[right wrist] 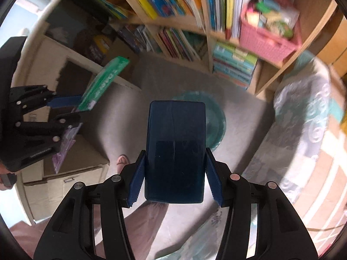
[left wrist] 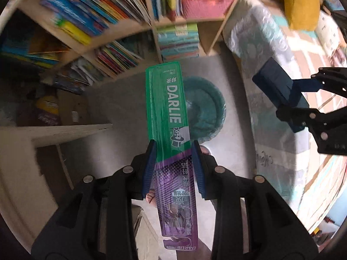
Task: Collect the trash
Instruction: 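Carry the phone in the right tool while the left tool carries the toothbrush pack to the teal bin, then open the right tool over the bin while the left tool releases the toothbrush pack into it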
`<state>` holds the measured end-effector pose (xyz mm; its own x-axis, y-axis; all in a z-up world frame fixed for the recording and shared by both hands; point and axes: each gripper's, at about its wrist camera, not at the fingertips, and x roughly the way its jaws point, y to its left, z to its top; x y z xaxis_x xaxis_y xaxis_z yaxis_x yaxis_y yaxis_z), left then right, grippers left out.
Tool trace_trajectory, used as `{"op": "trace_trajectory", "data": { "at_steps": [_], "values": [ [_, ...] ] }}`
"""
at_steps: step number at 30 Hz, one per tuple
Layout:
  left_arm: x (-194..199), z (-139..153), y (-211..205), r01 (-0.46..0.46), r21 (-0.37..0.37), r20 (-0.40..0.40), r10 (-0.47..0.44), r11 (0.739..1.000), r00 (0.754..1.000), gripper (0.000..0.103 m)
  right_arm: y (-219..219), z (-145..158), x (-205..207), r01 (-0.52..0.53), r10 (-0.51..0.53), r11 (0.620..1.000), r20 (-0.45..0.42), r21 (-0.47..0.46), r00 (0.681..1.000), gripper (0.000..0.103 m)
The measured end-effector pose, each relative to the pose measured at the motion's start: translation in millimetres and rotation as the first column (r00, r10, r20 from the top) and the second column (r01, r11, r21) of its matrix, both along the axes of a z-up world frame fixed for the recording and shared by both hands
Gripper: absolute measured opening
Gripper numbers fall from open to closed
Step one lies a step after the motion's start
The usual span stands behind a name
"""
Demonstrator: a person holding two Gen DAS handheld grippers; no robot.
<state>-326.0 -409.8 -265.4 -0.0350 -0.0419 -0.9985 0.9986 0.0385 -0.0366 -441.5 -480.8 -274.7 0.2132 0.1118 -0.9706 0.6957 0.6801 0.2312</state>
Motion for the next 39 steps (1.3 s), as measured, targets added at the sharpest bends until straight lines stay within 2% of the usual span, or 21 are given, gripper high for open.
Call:
{"op": "trace_trajectory", "data": {
  "at_steps": [2, 5, 7, 11, 15, 18, 19, 21, 29, 39],
  "values": [
    [-5, -32, -10, 0.013, 0.039, -0.008, -0.013, 0.999, 1.0, 0.031, -6, -35, -5, 0.021, -0.021, 0.999, -0.004, 0.035, 1.0, 0.053],
    [-9, -62, -20, 0.022, 0.08, -0.038, -0.019, 0.997, 0.999, 0.031, -13, -74, -8, 0.045, -0.045, 0.996, -0.006, 0.079, 0.999, 0.053],
    [-13, -82, -28, 0.034, 0.103, -0.064, -0.028, 0.994, 0.998, 0.031, -17, -91, -8, 0.06, -0.059, 0.992, -0.009, 0.107, 0.998, 0.053],
    [-20, -101, -38, 0.059, 0.122, -0.083, -0.049, 0.991, 0.995, 0.031, -30, -119, -11, 0.104, -0.104, 0.983, -0.009, 0.152, 0.995, 0.053],
    [-25, -108, -46, 0.072, 0.136, -0.078, -0.062, 0.988, 0.995, 0.033, -38, -125, -13, 0.13, -0.133, 0.976, 0.002, 0.176, 0.991, 0.054],
    [-28, -108, -50, 0.087, 0.12, -0.071, -0.079, 0.989, 0.994, 0.049, -42, -120, -13, 0.137, -0.143, 0.975, 0.019, 0.173, 0.99, 0.056],
    [-28, -108, -52, 0.082, 0.117, -0.064, -0.075, 0.99, 0.995, 0.052, -44, -118, -14, 0.141, -0.148, 0.975, 0.029, 0.175, 0.989, 0.062],
    [-27, -109, -55, 0.071, 0.118, -0.082, -0.062, 0.99, 0.995, 0.052, -48, -114, -17, 0.152, -0.16, 0.975, 0.035, 0.162, 0.986, 0.068],
    [-20, -98, -55, 0.048, 0.104, -0.09, -0.039, 0.993, 0.995, 0.053, -60, -100, -33, 0.172, -0.177, 0.976, 0.027, 0.135, 0.984, 0.068],
    [-10, -86, -41, 0.025, 0.101, -0.075, -0.017, 0.995, 0.997, 0.053, -53, -92, -41, 0.168, -0.173, 0.976, 0.021, 0.139, 0.985, 0.068]
  ]
}}
